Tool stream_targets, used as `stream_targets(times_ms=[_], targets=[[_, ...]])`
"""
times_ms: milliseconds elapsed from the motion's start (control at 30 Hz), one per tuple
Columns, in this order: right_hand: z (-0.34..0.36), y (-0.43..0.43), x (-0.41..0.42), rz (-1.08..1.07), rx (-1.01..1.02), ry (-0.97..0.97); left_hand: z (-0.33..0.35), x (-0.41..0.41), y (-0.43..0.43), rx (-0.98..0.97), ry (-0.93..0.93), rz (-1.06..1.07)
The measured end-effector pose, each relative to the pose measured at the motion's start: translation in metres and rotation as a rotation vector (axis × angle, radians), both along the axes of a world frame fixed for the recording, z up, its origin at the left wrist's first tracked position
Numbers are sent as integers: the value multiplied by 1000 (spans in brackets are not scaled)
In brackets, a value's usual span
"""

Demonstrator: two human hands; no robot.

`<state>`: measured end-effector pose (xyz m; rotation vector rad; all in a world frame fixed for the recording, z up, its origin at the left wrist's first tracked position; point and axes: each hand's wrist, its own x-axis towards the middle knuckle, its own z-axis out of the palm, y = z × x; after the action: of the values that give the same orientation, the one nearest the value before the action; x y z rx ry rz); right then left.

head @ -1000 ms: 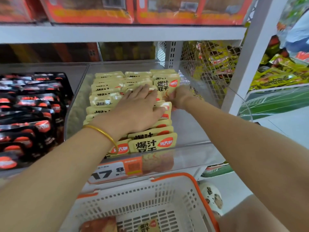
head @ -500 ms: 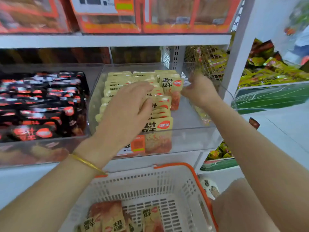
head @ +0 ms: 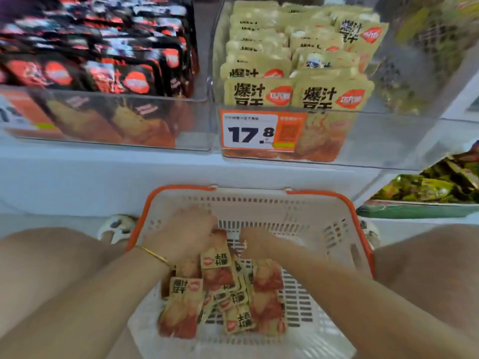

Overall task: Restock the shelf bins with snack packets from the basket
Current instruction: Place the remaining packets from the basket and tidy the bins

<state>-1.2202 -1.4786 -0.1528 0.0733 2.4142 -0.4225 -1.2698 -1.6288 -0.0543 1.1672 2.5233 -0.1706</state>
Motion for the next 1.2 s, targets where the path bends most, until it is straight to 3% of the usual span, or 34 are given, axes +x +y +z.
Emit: stream_targets(times_ms=[167,367,533,600,667,833,933,1067,1133,1200], targets=[[-81,-40,8,24,4,62,-17,-7,-8,-120,5,61],[-98,-71,10,25,167,63,-30,-10,-14,-279,-76,125],[-94,-71,17,58,185,166,-32,-7,-10,-230,-54,120],[-77,-67,12,-25,155,205,-34,-6,-11,-211,-59,128],[-55,-51,7,-263,29,247,-38,-6,-11,-187,-78,131],[28,-11,6,-915,-619,131,-27,4,3,-16,-278,176],[87,-4,18,-1036,-836,61,-16,16,17,176,-332,196],[151,21,47,-905,-732,145,17,22,34,394,-324,150],[173,38,67,-835,-585,325,40,21,39,503,-408,144],[189,52,87,-779,-566,441,70,24,49,628,-551,138]])
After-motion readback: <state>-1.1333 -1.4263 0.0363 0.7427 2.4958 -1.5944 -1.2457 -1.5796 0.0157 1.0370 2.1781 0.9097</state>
